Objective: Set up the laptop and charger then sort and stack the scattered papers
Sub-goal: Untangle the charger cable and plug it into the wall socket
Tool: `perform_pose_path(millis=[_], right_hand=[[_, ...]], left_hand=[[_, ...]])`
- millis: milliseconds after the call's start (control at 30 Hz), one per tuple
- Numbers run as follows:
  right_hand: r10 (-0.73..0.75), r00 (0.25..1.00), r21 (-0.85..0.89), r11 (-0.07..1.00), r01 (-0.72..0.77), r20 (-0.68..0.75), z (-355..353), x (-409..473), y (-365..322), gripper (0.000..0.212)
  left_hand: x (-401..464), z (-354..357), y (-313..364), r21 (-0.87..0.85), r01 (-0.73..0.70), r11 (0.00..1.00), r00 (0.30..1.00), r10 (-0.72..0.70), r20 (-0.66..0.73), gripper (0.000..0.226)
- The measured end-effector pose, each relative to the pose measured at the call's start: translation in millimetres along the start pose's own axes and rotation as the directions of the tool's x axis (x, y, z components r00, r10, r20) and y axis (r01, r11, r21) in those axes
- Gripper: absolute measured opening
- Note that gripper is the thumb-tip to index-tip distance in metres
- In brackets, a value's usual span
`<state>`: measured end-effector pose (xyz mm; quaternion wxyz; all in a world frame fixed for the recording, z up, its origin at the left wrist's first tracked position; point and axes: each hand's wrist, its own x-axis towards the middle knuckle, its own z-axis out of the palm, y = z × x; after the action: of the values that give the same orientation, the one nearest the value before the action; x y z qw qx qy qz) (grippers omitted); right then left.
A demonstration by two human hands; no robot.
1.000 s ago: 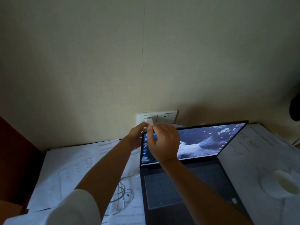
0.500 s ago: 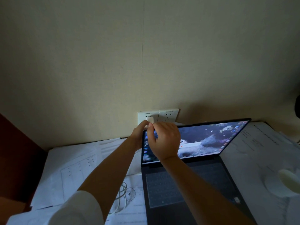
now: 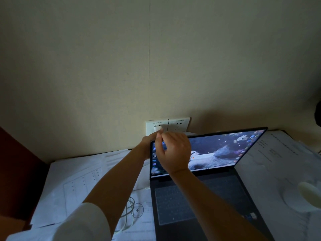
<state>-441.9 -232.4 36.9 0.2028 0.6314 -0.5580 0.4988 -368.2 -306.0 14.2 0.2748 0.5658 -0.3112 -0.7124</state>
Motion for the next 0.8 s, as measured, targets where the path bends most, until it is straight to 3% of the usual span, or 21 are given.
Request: perform_pose_path(millis=[200,367,500,667,700,800], right_hand=[[0.003,1.000,0.000,1.000,-0.003,0.000,1.2,1.6,1.5,0.030],[-0.007,1.000,0.025,1.000,0.006,0.024,5.9,-0.5,6.7,0.032],[0.002,1.000,0.041,0.999,-0.003,0.030,6.7,0.3,6.8,0.031],[-0.020,0.997,0.057,0.998,0.016,0.074,4.3,-0.5,9.0,0.028],[-0.032,0.994,0.067,0.997,0.025,0.101,3.4,-0.4,10.7,0.027],[-0.067,0.979,0.081,0.995,0.052,0.193,0.8,4.8,16.6,0.024]], left_hand=[[9.5,0.6,2.7,-0.057,0.017,0.998,0.991,-0.025,-0.135,0.045],[19.5,6.3,8.1,-0.088,-0.039,0.995,0.987,0.024,-0.156,0.068],[20.8,4.0,9.3,-0.051,-0.035,0.998,0.989,0.028,-0.143,0.070],[29.3,-4.4,9.8,0.037,-0.036,0.999,0.999,0.037,-0.031,0.078],[27.9,-5.2,10.6,0.031,-0.028,0.999,1.000,0.028,0.005,0.077],[8.0,-3.3,16.7,0.041,-0.011,0.999,0.995,0.007,0.104,0.038]])
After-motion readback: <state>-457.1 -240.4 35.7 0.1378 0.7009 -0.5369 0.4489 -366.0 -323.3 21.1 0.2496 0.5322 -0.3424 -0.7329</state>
